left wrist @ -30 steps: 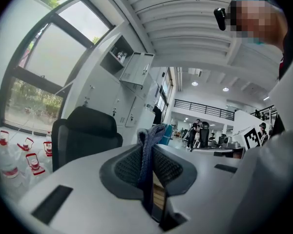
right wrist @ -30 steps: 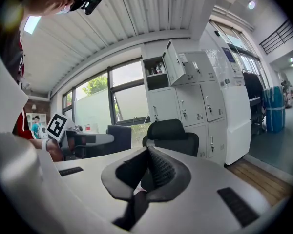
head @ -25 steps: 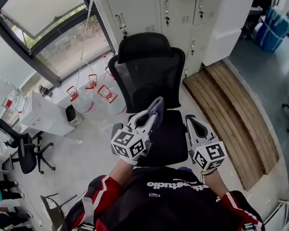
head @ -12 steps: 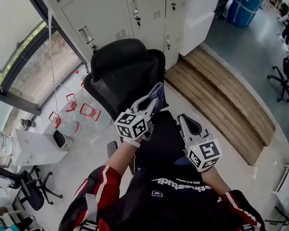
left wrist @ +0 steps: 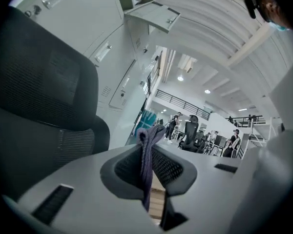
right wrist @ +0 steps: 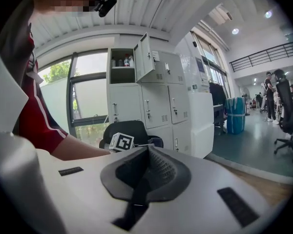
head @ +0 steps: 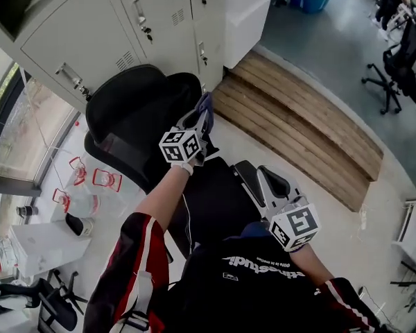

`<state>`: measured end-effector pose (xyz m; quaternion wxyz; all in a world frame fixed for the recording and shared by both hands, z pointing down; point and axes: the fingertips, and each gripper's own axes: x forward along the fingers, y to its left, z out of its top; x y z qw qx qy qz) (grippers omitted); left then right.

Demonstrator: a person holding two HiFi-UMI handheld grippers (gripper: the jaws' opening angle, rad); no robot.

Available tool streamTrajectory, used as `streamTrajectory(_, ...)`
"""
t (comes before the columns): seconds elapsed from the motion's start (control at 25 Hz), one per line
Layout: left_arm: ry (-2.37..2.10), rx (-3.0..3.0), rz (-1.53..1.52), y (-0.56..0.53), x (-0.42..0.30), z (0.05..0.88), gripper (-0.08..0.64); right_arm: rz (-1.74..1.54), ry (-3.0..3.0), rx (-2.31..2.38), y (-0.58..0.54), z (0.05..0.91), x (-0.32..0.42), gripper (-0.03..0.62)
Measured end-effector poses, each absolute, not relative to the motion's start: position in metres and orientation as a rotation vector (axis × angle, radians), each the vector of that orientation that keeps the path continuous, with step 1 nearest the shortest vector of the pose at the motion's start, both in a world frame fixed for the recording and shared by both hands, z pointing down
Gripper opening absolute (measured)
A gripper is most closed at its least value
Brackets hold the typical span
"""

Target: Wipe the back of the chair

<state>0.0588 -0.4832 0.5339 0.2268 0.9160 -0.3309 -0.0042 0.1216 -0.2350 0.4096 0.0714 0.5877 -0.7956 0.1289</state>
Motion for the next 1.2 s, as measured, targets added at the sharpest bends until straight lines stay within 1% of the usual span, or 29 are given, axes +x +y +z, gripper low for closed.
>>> streamTrajectory(0.28,-1.015,2.415,0.039,-0.554,0.067,0.587,0.060,0.413,-2.330,1.800,-0.238,0.424,0.143,0.015)
streamTrajectory(0.48,-1.062,2.380,0.064,-0.575,0.056,0.604,0.060,0.414,-2.320,1.793,-0.234,0.427,0.143,0.015)
streamTrajectory(0.6,-1.106,2.356,0.065,-0.584,0.037,0.610,0.060,0.417,-2.327,1.775,-0.235,0.429,0.138,0.015)
streamTrajectory(0.92,-1.239,2.338,0.113,-0.572,-0.048,0.612,0.060,0.380,-2.395,1.686,-0.242,0.428,0.101,0.015)
streamTrajectory(1.2,-1.416,2.257,0.111,-0.556,-0.162,0.614,0.060,0.337,-2.513,1.527,-0.246,0.424,0.043,0.014)
